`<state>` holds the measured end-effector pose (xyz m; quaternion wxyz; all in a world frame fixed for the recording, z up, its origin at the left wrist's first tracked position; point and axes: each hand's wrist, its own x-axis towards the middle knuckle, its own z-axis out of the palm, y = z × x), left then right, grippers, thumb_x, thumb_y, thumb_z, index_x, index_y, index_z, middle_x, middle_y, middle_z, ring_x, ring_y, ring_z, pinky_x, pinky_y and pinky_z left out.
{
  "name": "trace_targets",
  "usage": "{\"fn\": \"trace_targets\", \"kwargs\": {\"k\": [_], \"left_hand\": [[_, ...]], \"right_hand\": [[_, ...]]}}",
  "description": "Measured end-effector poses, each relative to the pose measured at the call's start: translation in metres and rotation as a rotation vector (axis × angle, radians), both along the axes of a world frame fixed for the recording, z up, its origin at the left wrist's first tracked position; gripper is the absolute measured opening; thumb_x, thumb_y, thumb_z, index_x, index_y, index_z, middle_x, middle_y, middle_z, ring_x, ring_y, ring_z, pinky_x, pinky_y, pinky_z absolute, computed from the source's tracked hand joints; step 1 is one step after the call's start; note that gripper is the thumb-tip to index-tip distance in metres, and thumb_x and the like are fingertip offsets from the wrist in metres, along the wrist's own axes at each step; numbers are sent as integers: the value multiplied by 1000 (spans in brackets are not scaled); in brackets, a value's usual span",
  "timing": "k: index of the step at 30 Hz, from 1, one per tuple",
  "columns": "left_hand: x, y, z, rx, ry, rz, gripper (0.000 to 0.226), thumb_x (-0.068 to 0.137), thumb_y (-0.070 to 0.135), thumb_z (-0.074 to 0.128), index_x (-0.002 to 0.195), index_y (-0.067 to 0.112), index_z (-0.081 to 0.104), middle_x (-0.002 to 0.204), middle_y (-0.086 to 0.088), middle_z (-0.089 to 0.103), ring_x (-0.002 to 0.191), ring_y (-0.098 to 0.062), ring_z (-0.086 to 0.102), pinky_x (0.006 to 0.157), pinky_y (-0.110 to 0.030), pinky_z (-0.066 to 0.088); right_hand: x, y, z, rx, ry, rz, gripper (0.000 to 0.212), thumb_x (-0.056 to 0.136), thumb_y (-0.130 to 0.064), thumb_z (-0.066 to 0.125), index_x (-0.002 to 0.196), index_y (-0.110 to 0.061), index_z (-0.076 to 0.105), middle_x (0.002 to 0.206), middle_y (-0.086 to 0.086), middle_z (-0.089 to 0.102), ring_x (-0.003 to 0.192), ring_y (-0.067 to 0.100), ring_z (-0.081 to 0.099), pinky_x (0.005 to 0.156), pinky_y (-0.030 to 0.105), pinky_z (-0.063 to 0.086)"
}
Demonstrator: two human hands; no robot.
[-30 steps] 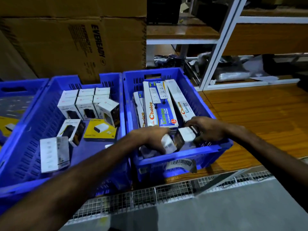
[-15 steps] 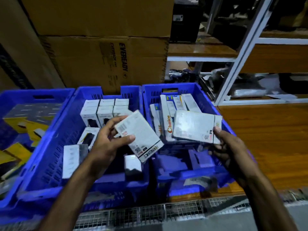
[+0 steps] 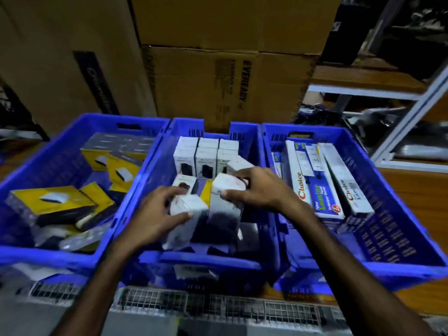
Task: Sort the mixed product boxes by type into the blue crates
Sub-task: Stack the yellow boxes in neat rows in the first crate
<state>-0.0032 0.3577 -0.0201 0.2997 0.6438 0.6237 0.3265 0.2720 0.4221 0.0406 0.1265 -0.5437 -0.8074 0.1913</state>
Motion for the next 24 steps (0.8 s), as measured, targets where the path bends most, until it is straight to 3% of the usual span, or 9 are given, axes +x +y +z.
{"fn": "trace_targets", "kwargs": {"k": [3, 5, 10, 14, 16, 18, 21, 24], "left_hand": [[-8, -2, -4, 29, 69, 47, 59, 63, 82, 71, 90, 30, 77, 70, 16, 65, 61, 0, 58, 60, -28, 51], [-12, -1, -3, 95, 43, 123, 37, 78, 64, 78, 79, 28, 74, 53, 9, 56, 47, -7, 48, 51, -32, 41], [-27, 10, 2, 302, 84, 110, 14, 89, 27, 80, 79, 25, 71, 53, -2, 55, 51, -19, 52, 53, -40, 43], [-41, 25, -1, 317, 97, -48, 6, 91, 22, 78, 87, 25, 75, 59, 14, 59, 54, -4, 55, 52, -19, 40], [-45, 36, 0, 299, 112, -129, 4, 89, 26, 77, 90, 23, 77, 63, 24, 59, 59, 4, 58, 57, -10, 37], [-51, 48, 2, 269, 121, -193, 2, 90, 23, 78, 90, 22, 77, 64, 23, 61, 63, 3, 60, 58, -8, 36], [-54, 62, 6, 237, 126, -231, 2, 91, 19, 77, 89, 18, 76, 64, 13, 65, 63, -6, 63, 56, -12, 40], [-56, 67, 3, 250, 157, -256, 4, 91, 20, 76, 88, 19, 76, 67, 8, 66, 64, -8, 61, 56, -15, 40]], "right_hand": [[-21, 14, -5, -150, 27, 47, 77, 74, -91, 44, 96, -25, 77, 80, -6, 77, 85, 15, 72, 78, 40, 58], [-26, 25, -11, -187, 106, -5, 81, 81, -88, 42, 80, -16, 79, 70, -5, 76, 73, 13, 72, 77, 39, 59], [-24, 46, -40, -101, 83, -61, 65, 93, -68, 52, 77, -8, 71, 67, 7, 70, 68, 16, 66, 69, 42, 54], [-31, 65, -64, -87, -41, 9, 29, 93, -42, 64, 85, -15, 73, 83, 3, 74, 84, 24, 70, 75, 43, 56], [-36, 70, -74, -127, -109, 42, 32, 90, -48, 64, 81, -17, 67, 79, 0, 69, 80, 25, 66, 72, 39, 53], [-43, 69, -80, -149, -165, 92, 31, 89, -53, 63, 85, -22, 65, 81, -1, 65, 79, 24, 60, 72, 33, 48], [-56, 68, -87, -151, -330, 163, 46, 84, -48, 72, 118, -17, 67, 118, 11, 69, 111, 31, 63, 89, 34, 51], [-73, 73, -101, -133, -517, 187, 66, 80, -51, 76, 135, -23, 53, 139, 9, 52, 127, 34, 55, 101, 43, 50]]}}
